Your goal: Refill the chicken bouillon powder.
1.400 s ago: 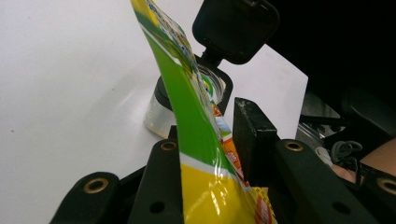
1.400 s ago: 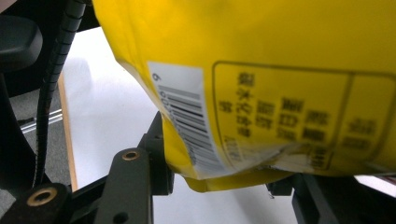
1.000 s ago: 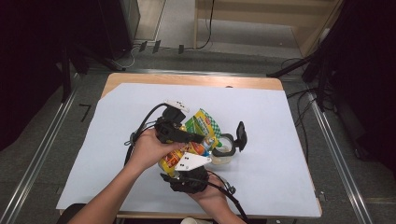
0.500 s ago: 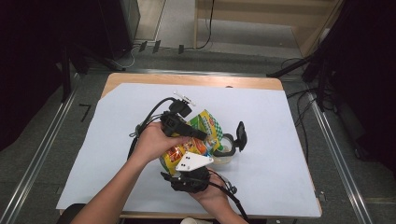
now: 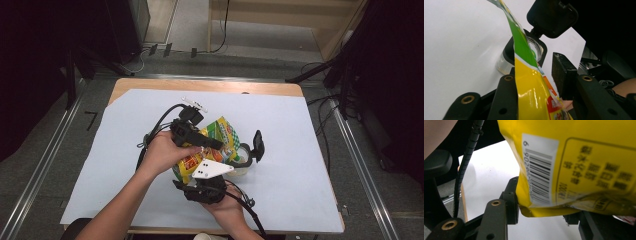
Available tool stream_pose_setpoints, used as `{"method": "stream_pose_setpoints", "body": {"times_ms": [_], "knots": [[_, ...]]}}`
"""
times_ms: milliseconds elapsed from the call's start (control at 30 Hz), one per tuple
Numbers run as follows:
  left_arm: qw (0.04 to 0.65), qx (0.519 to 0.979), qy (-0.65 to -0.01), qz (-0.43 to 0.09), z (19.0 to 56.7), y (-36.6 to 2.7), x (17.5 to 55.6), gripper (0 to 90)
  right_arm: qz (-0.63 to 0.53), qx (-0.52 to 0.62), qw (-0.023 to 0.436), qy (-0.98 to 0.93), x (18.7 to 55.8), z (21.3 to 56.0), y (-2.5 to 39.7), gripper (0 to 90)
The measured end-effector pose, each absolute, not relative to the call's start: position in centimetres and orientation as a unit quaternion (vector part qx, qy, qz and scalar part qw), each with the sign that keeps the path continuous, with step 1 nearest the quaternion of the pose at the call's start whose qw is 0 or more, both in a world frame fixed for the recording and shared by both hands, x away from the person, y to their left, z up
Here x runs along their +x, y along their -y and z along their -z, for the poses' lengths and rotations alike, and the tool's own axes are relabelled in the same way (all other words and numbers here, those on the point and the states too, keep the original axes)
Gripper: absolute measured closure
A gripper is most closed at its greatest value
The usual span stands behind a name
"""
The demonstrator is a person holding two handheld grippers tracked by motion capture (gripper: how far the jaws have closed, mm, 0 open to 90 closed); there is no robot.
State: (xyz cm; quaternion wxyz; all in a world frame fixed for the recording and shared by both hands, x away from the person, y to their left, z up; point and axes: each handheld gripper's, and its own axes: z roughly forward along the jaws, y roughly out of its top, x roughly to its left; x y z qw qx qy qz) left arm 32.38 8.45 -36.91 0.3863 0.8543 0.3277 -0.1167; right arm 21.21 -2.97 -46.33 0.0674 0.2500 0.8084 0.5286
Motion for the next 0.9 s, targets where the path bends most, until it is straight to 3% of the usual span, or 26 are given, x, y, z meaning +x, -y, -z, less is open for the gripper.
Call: {"method": "stream_pose_setpoints", "body": {"times_ms": [433, 567, 900], "knots": [[0.382, 0.857, -0.334, 0.096, 36.41, -8.1, 32.44, 70.7, -0.524, 0.241, 0.063, -0.814, 21.64, 45.98, 2.85, 52.7], [0.384, 0.857, -0.331, 0.091, 36.19, -8.0, 32.33, 70.7, -0.521, 0.238, 0.071, -0.817, 21.66, 45.9, 2.87, 57.3], [0.373, 0.857, -0.344, 0.092, 35.93, -7.76, 32.89, 73.4, -0.527, 0.245, 0.069, -0.811, 21.87, 45.82, 2.91, 58.0]]}}
